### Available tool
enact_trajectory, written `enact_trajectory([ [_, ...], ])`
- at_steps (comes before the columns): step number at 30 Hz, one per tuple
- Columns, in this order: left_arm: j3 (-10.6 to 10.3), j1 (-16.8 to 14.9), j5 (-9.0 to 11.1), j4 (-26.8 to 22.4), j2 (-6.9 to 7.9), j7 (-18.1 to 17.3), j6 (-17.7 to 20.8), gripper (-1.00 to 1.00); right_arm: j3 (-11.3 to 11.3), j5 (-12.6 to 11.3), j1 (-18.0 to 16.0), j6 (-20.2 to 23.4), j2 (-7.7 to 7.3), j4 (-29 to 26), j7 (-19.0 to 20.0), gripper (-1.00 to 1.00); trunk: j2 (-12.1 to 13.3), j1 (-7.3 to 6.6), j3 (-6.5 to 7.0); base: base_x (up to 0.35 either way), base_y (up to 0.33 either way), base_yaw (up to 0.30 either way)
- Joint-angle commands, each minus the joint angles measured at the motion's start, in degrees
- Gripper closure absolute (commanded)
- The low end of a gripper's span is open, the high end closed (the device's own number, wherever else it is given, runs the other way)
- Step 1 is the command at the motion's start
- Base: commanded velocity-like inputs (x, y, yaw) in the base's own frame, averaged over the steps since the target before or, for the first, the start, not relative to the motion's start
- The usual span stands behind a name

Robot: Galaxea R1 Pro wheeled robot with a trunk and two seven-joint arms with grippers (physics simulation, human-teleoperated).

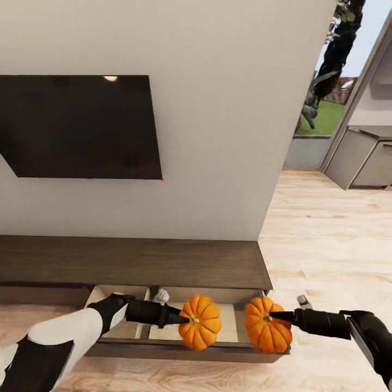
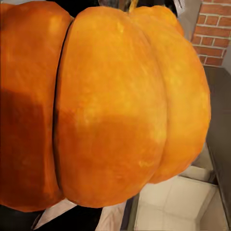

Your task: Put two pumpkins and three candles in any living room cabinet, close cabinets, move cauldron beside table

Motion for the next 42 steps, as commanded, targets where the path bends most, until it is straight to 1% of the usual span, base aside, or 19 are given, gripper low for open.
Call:
enact_trajectory([
  [1, 0.32, -0.2, 0.03, 0.0, -0.32, 0.22, -0.08, 1.0, -0.08, 0.22, -0.88, -0.02, 0.52, 0.21, -0.1, 1.0, 0.0, -0.01, -0.01, 0.0, 0.0, 0.0],
  [2, 0.64, -0.53, 0.13, 0.04, -0.83, 0.39, -0.09, 1.0, -0.28, 0.18, -2.28, 0.03, 1.75, 0.37, -0.19, 1.0, 0.0, -0.01, -0.01, 0.0, 0.0, 0.0],
  [4, 1.76, -0.94, 0.18, 0.04, -1.16, 0.49, -0.17, 1.0, -0.48, 0.16, -4.09, 0.09, 3.49, 0.51, -0.73, 1.0, 0.0, -0.01, -0.01, 0.0, 0.0, 0.0],
  [5, 2.53, -0.98, 0.16, 0.07, -1.21, 0.53, -0.25, 1.0, -0.58, 0.16, -5.24, 0.06, 4.25, 0.89, -1.77, 1.0, 0.0, -0.01, -0.01, 0.0, 0.0, 0.0],
  [7, 3.58, -1.0, 0.15, 0.08, -1.18, 0.59, -0.32, 1.0, -1.64, 0.15, -6.73, 0.02, 5.61, 2.61, -4.46, 1.0, 0.0, -0.01, -0.01, 0.0, 0.0, 0.0],
  [9, 3.92, -1.01, 0.15, 0.14, -0.98, 0.63, -0.3, 1.0, -2.89, 0.21, -7.27, -0.3, 6.78, 5.07, -6.97, 1.0, 0.0, -0.01, -0.01, 0.0, 0.0, 0.0],
  [11, 4.05, -1.01, 0.14, 0.17, -0.77, 0.88, -0.28, 1.0, -3.36, 0.29, -7.45, -0.68, 7.4, 6.52, -8.93, 1.0, 0.0, -0.01, -0.01, 0.0, 0.0, 0.0],
  [12, 4.08, -1.01, 0.14, 0.17, -0.62, 1.05, -0.3, 1.0, -3.48, 0.31, -7.49, -0.81, 7.55, 6.88, -9.45, 1.0, 0.0, -0.01, -0.01, 0.0, 0.0, 0.0],
  [13, 4.45, -1.01, 0.25, 0.14, 1.27, 0.91, -0.46, 1.0, -3.69, 0.33, -7.53, -1.04, 7.61, 7.33, -9.91, 1.0, 0.0, -0.01, -0.01, 0.0, 0.0, 0.0],
  [14, 5.64, -1.01, 0.33, 0.12, 2.52, 0.89, -0.45, 1.0, -3.75, 0.33, -7.53, -1.07, 7.5, 7.38, -9.85, 1.0, 0.0, -0.01, -0.01, 0.0, 0.0, 0.0],
  [15, 10.27, -1.01, 0.7, 0.12, 4.17, 1.01, -0.43, 1.0, -3.82, 0.33, -7.53, -1.04, 7.37, 7.41, -9.77, 1.0, 0.0, -0.01, -0.01, -0.083, 0.0, 0.0],
  [16, 12.38, -1.01, 0.72, 0.14, 4.6, 1.06, -0.37, 1.0, -3.82, 0.33, -7.53, -1.04, 7.39, 7.42, -9.79, 1.0, 0.0, -0.01, -0.01, -0.147, 0.0, 0.0],
  [18, 15.75, -0.98, 0.75, 0.17, 5.29, 1.16, -0.38, 1.0, -3.74, 0.38, -7.46, -1.03, 7.56, 7.42, -9.92, 1.0, 0.0, -0.01, -0.01, -0.175, 0.0, 0.0],
  [19, 16.36, -0.96, 0.75, 0.17, 5.41, 1.19, -0.45, 1.0, -3.69, 0.38, -7.39, -1.03, 7.64, 7.42, -9.95, 1.0, 0.0, -0.01, -0.01, -0.101, 0.0, 0.0],
  [24, 17.48, -0.93, 0.76, 0.22, 5.88, 1.18, -0.6, 1.0, -3.6, 0.57, -6.89, -1.03, 7.79, 7.4, -9.83, 1.0, 0.0, -0.01, -0.01, -0.031, 0.0, 0.0],
  [25, 17.57, -0.93, 0.78, 0.24, 6.13, 1.18, -0.61, 1.0, -3.57, 0.55, -6.87, -1.03, 7.8, 7.41, -9.86, 1.0, 0.0, -0.01, -0.01, -0.006, 0.0, 0.0],
  [26, 17.68, -0.97, 0.83, 0.26, 7.0, 1.12, -0.55, 1.0, -3.45, 0.57, -6.84, -1.02, 7.88, 7.42, -9.9, 1.0, 0.0, -0.01, -0.01, -0.001, 0.0, 0.0],
  [30, 17.71, -0.97, 0.85, 0.27, 7.23, 1.14, -0.59, 1.0, -3.5, 0.62, -6.83, -1.02, 7.82, 7.37, -9.91, 1.0, 0.0, -0.01, -0.01, 0.0, 0.0, 0.0],
  [42, 17.42, -0.92, 0.73, 0.16, 6.95, 1.18, -0.62, 1.0, -3.42, 0.5, -6.83, -1.03, 7.89, 7.43, -10.07, 1.0, -4.82, 2.63, -2.17, 0.0, 0.0, 0.0],
])
